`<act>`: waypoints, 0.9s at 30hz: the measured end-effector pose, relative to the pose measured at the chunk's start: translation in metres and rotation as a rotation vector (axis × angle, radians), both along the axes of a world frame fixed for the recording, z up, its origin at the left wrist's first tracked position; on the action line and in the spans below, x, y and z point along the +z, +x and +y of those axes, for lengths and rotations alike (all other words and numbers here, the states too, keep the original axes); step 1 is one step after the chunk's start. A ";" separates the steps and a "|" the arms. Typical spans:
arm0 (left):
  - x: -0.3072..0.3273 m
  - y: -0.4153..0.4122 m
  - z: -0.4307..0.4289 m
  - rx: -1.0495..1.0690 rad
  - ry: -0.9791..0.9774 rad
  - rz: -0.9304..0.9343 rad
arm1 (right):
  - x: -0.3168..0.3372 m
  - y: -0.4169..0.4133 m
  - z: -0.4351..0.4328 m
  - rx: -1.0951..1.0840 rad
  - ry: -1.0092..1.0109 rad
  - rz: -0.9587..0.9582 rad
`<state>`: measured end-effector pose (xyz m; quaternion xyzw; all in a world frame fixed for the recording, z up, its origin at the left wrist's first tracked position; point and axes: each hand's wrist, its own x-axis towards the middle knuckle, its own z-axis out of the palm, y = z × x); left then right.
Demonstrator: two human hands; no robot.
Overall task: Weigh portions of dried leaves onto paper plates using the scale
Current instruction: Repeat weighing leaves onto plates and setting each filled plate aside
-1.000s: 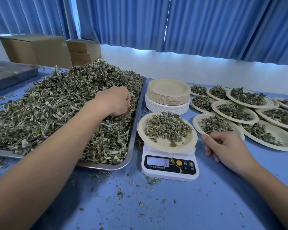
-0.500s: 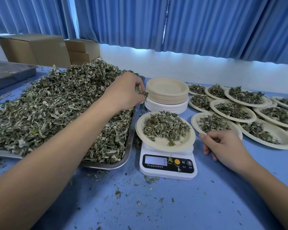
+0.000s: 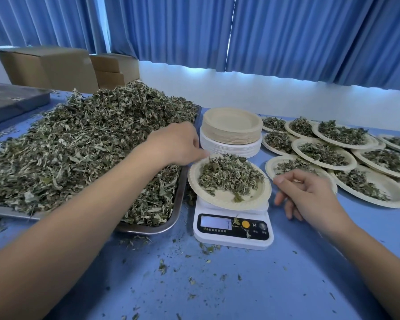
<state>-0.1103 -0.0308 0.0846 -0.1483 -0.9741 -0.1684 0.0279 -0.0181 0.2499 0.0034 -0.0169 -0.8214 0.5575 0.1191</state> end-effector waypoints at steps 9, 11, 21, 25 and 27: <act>-0.016 0.015 0.024 -0.037 -0.069 -0.019 | 0.013 0.001 -0.006 -0.023 -0.073 -0.139; -0.019 0.018 0.032 -0.066 0.023 -0.037 | 0.018 0.006 0.001 -0.061 -0.104 -0.168; -0.013 0.029 0.163 -0.314 0.154 -0.084 | 0.024 0.061 0.118 -0.314 -0.134 -0.207; -0.028 0.038 0.231 -0.370 0.252 -0.196 | 0.013 0.093 0.172 -0.427 -0.149 -0.210; -0.034 0.045 0.259 -0.396 0.322 -0.235 | 0.009 0.107 0.194 -0.491 -0.126 -0.216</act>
